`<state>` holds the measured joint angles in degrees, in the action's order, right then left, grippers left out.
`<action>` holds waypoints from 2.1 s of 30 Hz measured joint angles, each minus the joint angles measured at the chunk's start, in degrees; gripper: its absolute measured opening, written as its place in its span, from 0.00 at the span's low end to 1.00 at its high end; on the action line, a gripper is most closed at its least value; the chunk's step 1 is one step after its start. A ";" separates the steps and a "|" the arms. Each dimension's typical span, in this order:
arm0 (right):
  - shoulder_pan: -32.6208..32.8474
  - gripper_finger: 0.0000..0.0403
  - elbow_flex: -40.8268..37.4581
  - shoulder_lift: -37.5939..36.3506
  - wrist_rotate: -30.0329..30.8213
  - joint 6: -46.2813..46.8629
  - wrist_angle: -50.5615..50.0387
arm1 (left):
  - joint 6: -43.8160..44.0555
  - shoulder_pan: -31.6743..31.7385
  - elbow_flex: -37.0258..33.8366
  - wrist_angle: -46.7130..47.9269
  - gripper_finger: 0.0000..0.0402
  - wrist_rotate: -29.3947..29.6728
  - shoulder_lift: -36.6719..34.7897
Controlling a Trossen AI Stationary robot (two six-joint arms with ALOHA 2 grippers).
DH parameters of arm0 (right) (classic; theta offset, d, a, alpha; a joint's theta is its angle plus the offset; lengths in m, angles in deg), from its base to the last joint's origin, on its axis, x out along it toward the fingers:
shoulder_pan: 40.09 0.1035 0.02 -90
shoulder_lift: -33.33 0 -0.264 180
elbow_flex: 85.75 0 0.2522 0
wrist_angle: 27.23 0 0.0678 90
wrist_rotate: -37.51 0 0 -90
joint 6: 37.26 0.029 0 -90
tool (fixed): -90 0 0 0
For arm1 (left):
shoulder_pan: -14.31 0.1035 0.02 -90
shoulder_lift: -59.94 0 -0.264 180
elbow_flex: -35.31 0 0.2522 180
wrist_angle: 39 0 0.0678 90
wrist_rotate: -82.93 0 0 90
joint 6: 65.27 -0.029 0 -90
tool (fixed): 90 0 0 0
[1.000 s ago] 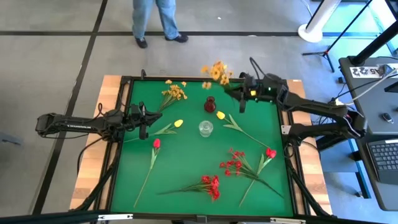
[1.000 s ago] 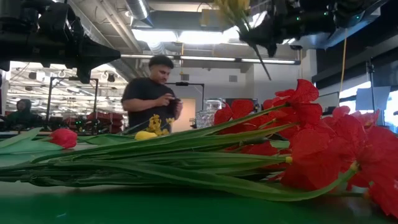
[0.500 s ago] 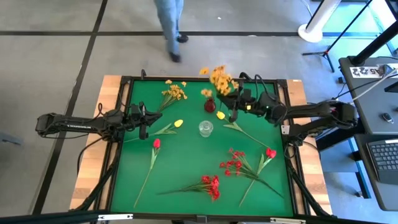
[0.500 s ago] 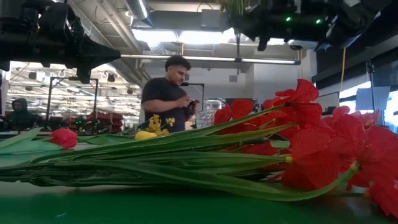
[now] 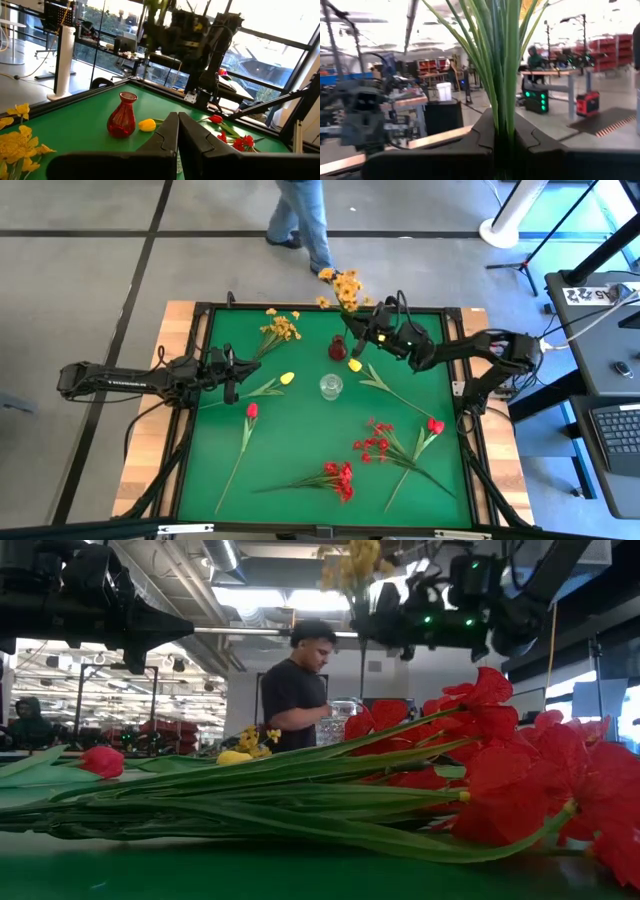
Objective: Sort flowers into vase by color
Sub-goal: Put the yellow flowers into the red vase
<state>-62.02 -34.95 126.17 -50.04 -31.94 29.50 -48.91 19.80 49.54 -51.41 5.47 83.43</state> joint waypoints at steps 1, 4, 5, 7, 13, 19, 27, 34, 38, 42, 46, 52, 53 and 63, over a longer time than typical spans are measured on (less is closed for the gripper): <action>-0.43 0.04 0.81 1.02 -0.13 0.13 0.03 | 0.00 0.00 0.00 0.00 0.00 0.00 0.00; -1.56 0.04 2.67 3.23 -1.70 0.19 0.14 | 0.00 -0.01 0.00 0.00 0.00 0.00 0.00; -1.86 0.05 3.21 3.96 -1.92 0.21 0.20 | 0.00 -0.02 -0.01 0.01 0.00 0.00 0.01; -2.22 0.06 3.78 5.37 -1.93 0.21 0.17 | 0.00 0.00 -0.01 0.00 0.00 0.00 0.00; -2.58 0.05 4.37 8.37 -1.93 0.29 -0.14 | 0.00 -0.02 -0.02 0.02 0.00 0.00 0.00; -2.54 0.07 4.37 9.09 -1.98 0.32 -1.04 | 0.00 -0.02 0.00 0.02 0.00 0.00 0.00; -2.54 0.14 4.35 9.09 -1.98 0.36 -3.18 | 0.00 0.00 -0.01 0.00 0.00 0.00 0.01; -2.47 0.14 4.35 9.09 -2.00 -0.11 -3.70 | 0.00 -0.01 0.00 0.00 0.00 0.00 0.02; -2.40 0.14 4.35 9.09 -3.17 -2.35 -3.73 | 0.00 0.00 0.00 0.00 0.00 0.00 0.02; -2.43 0.14 4.35 9.09 -3.44 -2.61 -3.86 | 0.00 -0.01 0.00 0.01 0.00 0.00 0.02; -2.47 0.14 4.35 9.07 -3.42 -2.65 -4.76 | 0.00 -0.02 0.00 0.00 0.00 0.00 0.00; -2.47 0.27 4.26 9.05 -3.41 -2.68 -6.44 | 0.00 0.00 -0.01 0.01 0.00 0.00 0.02; -2.47 0.31 4.26 9.05 -3.41 -2.68 -6.49 | 0.00 -0.01 -0.02 0.02 0.00 0.00 0.02; -2.47 0.61 4.22 4.79 -3.36 -3.17 -17.58 | 0.00 -0.01 -0.02 0.01 0.00 0.00 0.01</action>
<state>-64.49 -30.73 130.96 -53.40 -35.12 11.92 -48.91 19.79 49.52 -51.41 5.47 83.44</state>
